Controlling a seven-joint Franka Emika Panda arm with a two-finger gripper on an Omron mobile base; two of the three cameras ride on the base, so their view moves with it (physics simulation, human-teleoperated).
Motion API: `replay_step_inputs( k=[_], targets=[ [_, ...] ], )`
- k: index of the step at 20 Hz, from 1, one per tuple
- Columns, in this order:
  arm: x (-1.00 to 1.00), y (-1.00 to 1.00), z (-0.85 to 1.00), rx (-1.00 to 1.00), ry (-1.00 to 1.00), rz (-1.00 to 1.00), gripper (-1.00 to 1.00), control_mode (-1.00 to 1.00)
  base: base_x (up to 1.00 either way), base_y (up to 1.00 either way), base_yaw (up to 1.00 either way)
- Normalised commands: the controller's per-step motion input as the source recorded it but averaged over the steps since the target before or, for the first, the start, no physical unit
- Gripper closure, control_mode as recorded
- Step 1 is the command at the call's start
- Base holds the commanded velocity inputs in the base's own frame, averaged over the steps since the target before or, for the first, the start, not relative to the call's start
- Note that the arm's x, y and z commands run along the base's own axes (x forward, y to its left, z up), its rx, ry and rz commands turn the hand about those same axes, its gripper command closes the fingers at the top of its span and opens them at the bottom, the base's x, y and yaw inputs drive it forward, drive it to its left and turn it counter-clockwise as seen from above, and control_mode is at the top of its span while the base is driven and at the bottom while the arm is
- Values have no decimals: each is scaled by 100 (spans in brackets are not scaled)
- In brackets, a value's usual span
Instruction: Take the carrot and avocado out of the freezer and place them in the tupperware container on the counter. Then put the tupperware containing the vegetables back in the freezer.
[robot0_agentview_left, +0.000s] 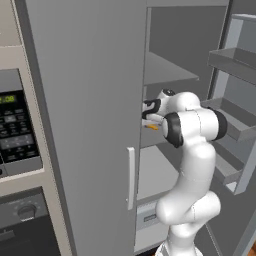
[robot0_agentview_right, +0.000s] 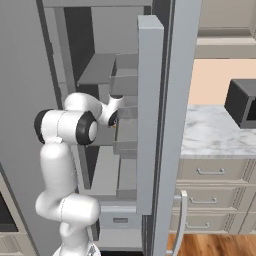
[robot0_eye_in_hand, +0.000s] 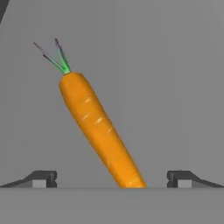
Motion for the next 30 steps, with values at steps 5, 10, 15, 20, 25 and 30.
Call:
replay_step_inputs(
  k=[5, 10, 15, 20, 25, 30],
  targets=[
    [31, 0, -21, 0, 0, 0, -100, -100, 0, 0, 0],
    [31, 0, -18, 0, 0, 0, -100, -100, 0, 0, 0],
    [10, 0, -23, 0, -1, 0, -100, -100, 0, 0, 0],
    [0, 0, -26, 0, -3, 0, 100, -100, 0, 0, 0],
    [0, 0, 0, 0, 0, 0, 100, -100, 0, 0, 0],
    [0, 0, -4, 0, 0, 0, 100, -100, 0, 0, 0]
  ],
)
